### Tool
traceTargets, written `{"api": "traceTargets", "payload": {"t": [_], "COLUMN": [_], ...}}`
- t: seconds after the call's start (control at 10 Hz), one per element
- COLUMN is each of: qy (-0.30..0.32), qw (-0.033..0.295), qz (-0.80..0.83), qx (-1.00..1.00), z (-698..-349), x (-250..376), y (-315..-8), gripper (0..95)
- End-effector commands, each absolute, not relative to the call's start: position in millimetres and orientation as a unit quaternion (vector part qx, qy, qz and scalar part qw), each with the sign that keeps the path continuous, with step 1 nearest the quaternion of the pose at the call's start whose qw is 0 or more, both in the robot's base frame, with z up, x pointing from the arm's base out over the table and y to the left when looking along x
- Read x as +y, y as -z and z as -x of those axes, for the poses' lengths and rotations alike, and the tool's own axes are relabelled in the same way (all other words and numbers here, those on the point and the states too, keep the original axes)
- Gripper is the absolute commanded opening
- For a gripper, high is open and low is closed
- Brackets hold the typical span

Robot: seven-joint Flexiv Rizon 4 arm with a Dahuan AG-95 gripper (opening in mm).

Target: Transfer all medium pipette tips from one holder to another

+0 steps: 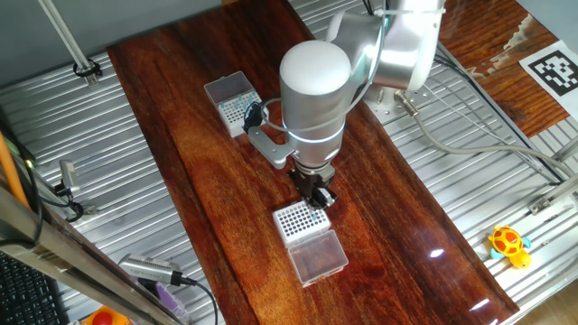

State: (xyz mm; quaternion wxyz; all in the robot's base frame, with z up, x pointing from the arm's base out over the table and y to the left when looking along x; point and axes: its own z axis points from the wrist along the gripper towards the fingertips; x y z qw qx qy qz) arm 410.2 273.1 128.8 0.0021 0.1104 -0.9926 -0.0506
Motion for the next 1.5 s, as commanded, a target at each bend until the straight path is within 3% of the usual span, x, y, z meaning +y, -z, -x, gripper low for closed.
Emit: {"api": "traceTargets", "payload": {"t": [0.1, 1.5], "qy": [0.051, 0.058], "qw": [0.003, 0.003], "qz": [-0.11, -0.107], "qx": [-0.993, -0.993], "z": [-410.1, -403.3], "x": [272.9, 270.2], "y": [-129.1, -128.2], "gripper": [0.0, 0.0]}}
